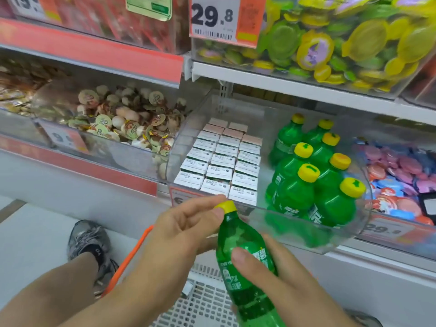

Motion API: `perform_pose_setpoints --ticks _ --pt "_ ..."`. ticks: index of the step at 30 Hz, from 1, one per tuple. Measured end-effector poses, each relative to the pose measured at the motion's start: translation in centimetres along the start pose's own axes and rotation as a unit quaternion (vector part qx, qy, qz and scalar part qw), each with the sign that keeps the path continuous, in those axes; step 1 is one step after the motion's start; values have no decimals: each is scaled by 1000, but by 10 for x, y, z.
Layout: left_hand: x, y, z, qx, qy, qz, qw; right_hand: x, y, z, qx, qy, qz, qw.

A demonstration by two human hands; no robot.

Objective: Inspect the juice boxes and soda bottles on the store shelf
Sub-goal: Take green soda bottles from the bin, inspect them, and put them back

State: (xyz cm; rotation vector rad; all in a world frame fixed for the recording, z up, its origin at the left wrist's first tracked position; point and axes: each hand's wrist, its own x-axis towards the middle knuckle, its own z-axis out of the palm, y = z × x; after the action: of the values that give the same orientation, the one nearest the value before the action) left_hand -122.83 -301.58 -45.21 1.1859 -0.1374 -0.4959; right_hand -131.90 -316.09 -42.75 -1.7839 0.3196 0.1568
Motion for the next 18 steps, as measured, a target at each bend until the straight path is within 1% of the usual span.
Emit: perform_pose_setpoints --ticks 2,4,6,11,14,15,17,18 --pt "-3 -2 1 0 -1 -10 1000 -5 0 2 32 -15 28 999" --pt "-2 1 1 -9 1 -16 1000 -6 -3 6 93 -33 66 993" --pt "1 3 1 -28 -3 -26 999 1 0 9 118 -40 94 988" --pt "6 6 2 -5 -19 -48 999 5 4 6 116 -20 70 991" --pt "5 6 3 -30 -31 -59 997 2 0 2 66 -71 38 995" --pt "4 6 4 -38 -36 -61 997 4 0 2 43 -73 38 996" --pt "4 5 4 -47 -39 -64 996 5 1 5 49 -61 47 996" --pt "4 5 5 -51 -41 -68 996 4 2 6 78 -70 46 993"
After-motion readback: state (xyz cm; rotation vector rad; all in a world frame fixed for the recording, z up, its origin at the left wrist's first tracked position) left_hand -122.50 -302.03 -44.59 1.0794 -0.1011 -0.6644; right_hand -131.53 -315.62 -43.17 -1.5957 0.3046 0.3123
